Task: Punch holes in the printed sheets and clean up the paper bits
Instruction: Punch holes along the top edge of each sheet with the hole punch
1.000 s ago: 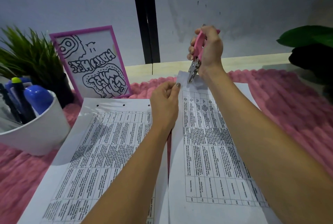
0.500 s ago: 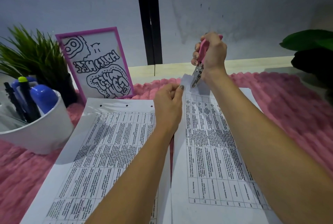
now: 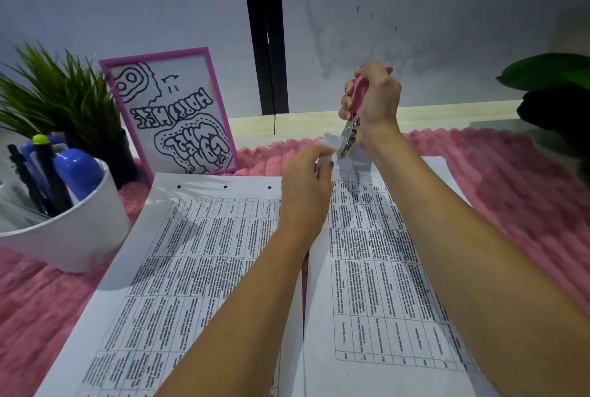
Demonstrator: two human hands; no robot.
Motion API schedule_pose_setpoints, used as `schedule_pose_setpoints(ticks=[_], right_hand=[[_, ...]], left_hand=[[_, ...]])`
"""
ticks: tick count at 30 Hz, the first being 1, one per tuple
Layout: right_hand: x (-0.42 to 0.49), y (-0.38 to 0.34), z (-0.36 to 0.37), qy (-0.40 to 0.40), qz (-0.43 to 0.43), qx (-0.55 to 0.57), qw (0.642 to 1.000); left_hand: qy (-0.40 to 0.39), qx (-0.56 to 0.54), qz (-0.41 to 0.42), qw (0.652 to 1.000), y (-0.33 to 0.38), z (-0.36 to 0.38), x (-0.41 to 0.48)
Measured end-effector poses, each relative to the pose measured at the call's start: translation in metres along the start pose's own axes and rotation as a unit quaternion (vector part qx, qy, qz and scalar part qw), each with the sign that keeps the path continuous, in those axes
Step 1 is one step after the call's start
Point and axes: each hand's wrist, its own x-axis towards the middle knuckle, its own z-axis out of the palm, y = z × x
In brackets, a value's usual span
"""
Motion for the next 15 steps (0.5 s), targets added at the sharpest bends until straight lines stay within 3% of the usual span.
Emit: schedule_pose_setpoints(ticks=[15], right_hand=[[0.0024,0.0037,-0.0035,0.027,0.009,0.003,1.000]], left_hand=[[-0.007,0.003,-0.005,1.000,0.0003,-0.0011,0.0009]])
